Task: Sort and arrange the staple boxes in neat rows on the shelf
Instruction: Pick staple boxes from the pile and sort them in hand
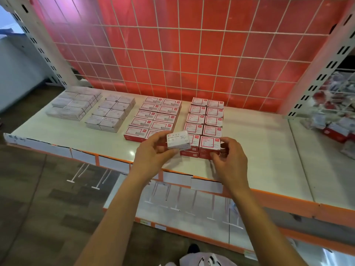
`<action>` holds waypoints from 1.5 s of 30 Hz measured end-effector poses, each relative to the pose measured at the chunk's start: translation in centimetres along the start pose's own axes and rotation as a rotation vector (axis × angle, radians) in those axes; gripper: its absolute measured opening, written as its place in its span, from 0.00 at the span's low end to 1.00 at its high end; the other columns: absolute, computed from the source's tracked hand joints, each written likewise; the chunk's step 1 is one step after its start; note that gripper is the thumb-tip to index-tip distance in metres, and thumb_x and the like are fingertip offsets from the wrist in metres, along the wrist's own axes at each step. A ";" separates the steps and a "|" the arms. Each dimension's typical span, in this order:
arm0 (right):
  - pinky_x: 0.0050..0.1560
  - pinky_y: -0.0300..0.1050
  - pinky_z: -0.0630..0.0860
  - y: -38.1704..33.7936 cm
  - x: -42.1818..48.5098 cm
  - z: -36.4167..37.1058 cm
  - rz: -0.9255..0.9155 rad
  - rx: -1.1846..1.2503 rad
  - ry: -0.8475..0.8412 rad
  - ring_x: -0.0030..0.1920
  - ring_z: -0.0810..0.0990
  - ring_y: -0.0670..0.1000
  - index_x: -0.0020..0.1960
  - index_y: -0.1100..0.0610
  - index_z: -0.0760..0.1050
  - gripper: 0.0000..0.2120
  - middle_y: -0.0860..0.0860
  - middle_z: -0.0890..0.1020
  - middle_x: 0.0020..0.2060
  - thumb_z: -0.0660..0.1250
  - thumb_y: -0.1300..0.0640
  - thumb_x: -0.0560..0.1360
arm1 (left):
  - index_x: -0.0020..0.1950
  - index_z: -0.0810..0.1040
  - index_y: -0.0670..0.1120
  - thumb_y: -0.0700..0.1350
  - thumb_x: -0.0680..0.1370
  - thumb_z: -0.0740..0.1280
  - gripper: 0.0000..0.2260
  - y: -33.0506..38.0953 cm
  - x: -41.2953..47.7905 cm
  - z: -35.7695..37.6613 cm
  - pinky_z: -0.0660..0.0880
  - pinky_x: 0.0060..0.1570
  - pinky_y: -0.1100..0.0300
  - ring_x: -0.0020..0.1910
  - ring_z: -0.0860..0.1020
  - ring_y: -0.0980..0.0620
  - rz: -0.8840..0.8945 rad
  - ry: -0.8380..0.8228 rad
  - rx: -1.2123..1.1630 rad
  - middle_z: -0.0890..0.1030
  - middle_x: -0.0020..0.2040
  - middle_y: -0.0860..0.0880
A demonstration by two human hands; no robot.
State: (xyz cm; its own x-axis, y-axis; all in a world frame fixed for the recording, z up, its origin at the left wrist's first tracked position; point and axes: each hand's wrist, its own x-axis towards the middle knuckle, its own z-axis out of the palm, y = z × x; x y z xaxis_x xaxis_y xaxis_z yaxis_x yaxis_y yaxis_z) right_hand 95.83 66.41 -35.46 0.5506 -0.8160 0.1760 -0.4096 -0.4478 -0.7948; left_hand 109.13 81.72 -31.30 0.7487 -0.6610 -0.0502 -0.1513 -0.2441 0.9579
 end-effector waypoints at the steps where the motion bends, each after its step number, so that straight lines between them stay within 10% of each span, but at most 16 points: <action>1: 0.52 0.42 0.72 0.0 0.0 0.0 -0.012 -0.022 0.011 0.54 0.75 0.52 0.63 0.56 0.71 0.22 0.53 0.76 0.57 0.72 0.57 0.71 | 0.63 0.73 0.56 0.40 0.73 0.73 0.22 0.0 0.1 0.1 0.78 0.45 0.69 0.48 0.80 0.65 0.008 -0.001 0.001 0.77 0.51 0.65; 16: 0.61 0.40 0.64 -5.4 0.7 1.5 -0.318 -0.064 -0.218 0.63 0.70 0.51 0.67 0.54 0.71 0.27 0.51 0.75 0.64 0.73 0.58 0.70 | 0.62 0.74 0.59 0.40 0.72 0.74 0.23 -0.8 1.3 -1.9 0.78 0.48 0.66 0.55 0.79 0.59 0.070 -0.025 0.057 0.79 0.59 0.59; 28: 0.57 0.49 0.76 -11.5 1.3 9.7 -0.331 -0.007 -0.281 0.54 0.75 0.48 0.66 0.54 0.72 0.23 0.50 0.77 0.59 0.71 0.60 0.72 | 0.57 0.75 0.63 0.44 0.70 0.75 0.21 -3.1 4.4 -11.1 0.80 0.52 0.55 0.51 0.82 0.58 0.091 -0.069 0.147 0.81 0.57 0.54; 45: 0.62 0.41 0.69 -18.9 2.7 22.2 -0.229 -0.145 -0.263 0.60 0.72 0.48 0.67 0.52 0.71 0.23 0.49 0.75 0.60 0.71 0.56 0.73 | 0.61 0.78 0.51 0.41 0.71 0.75 0.20 -6.3 13.4 -26.0 0.72 0.41 0.78 0.41 0.79 0.69 0.053 -0.044 0.408 0.81 0.48 0.58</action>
State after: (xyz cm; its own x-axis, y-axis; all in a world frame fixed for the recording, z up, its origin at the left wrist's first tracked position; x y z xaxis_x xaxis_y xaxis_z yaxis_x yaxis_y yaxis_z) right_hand 121.17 80.80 -32.83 0.8004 -0.5750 0.1694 -0.3422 -0.6703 -0.6585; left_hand 136.89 92.86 -30.68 0.7061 -0.7077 -0.0242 -0.4388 -0.4641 0.7695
